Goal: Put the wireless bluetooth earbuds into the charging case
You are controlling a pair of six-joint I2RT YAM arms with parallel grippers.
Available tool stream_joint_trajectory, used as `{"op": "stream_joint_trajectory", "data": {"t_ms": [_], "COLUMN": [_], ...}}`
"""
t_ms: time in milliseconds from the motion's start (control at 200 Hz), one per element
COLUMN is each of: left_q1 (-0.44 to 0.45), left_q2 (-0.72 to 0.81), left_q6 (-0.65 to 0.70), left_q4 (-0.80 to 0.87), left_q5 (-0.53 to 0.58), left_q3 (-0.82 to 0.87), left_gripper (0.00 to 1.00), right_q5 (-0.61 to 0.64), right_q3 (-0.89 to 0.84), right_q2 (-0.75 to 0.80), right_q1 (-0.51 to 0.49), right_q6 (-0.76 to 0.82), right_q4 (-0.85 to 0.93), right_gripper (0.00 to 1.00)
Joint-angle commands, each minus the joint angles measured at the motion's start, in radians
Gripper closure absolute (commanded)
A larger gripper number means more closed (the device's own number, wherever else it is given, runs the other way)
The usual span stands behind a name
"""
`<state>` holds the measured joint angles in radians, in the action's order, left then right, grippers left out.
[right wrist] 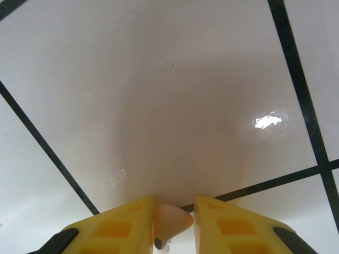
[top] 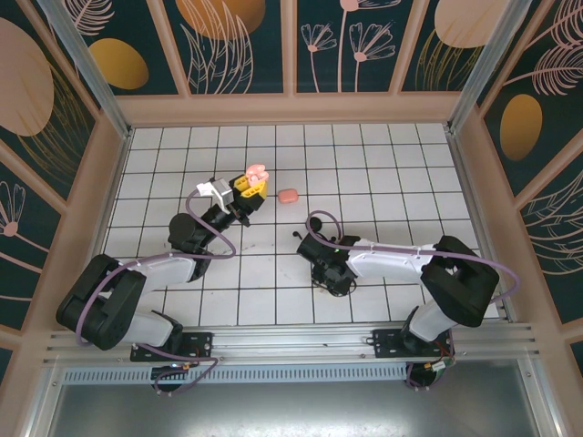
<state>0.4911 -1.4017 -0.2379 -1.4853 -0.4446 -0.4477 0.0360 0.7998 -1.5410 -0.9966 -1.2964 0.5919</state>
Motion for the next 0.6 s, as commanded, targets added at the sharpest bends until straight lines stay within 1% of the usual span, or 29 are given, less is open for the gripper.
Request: {"op": "stream_joint_trajectory", "data": {"t_ms": [0, 230, 495, 596], "left_q1": [0.0, 0.0, 0.0, 0.0], "left_q2": [-0.006, -0.006, 0.014, 0.033], "left_q6": [-0.016, -0.025, -0.009, 0.014], "left_q4": [-0.049, -0.041, -0.005, 0.031], "left_q5": [-0.02, -0.022, -0.022, -0.025], "left_q3": [-0.018, -0.027, -0.039, -0.048], "left_gripper": [1.0, 1.0, 1.0, 1.0], "right_q5": [-0.003, 0.031, 0.148, 0.179], "right_q3": [0.02, 0.02, 0.037, 0.057], "right_q2": [-0.019, 0.009, 0.105, 0.146], "right_q1": [-0.006, -0.005, 0.005, 0.029], "right_q6": [0.002, 0.021, 0.102, 0.165], "right_q4": [-0.056, -0.082, -0.12, -0.143], "right_gripper": [0.77, 0.82, 0.82, 0.82]}}
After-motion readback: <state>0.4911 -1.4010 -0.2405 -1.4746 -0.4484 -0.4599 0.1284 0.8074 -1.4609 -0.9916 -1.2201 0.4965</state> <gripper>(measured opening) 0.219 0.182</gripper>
